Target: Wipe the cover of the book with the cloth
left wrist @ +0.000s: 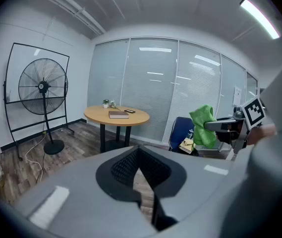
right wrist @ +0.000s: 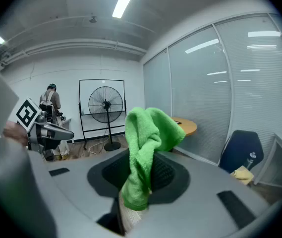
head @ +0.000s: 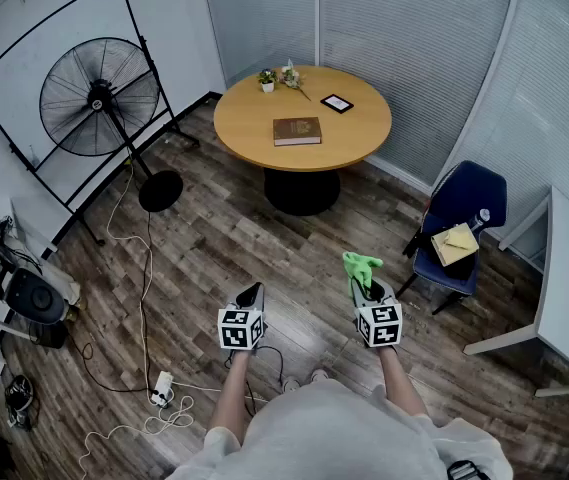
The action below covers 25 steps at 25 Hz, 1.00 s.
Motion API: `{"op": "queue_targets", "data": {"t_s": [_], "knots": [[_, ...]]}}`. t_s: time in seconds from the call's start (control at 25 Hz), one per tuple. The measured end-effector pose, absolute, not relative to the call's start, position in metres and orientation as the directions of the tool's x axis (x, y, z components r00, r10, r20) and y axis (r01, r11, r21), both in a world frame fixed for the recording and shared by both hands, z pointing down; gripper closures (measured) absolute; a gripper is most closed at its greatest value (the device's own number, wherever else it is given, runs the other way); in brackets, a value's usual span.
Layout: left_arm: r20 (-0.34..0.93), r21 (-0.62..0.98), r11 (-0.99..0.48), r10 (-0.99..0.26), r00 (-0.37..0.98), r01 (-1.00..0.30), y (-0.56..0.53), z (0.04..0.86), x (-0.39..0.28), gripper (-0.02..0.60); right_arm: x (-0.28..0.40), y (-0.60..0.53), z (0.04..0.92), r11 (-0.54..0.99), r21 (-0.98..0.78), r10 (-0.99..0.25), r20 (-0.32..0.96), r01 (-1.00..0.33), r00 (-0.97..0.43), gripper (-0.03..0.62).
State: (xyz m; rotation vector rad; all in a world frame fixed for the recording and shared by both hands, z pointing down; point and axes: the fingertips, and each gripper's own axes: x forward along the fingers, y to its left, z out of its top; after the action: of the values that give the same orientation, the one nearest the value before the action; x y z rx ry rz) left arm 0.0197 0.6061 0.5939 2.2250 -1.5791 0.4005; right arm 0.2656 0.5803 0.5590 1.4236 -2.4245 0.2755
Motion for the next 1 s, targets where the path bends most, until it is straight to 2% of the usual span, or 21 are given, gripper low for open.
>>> {"op": "queue_targets", "data": {"t_s": [1.0], "knots": [[0.456, 0.131, -0.268, -0.838, 0.298, -0.954, 0.594, 0.600, 0.051, 0.572, 0.280, 0.567, 0.568, 0.534, -0.041, -0.782, 0.356, -0.845, -0.512, 0.496]]}}
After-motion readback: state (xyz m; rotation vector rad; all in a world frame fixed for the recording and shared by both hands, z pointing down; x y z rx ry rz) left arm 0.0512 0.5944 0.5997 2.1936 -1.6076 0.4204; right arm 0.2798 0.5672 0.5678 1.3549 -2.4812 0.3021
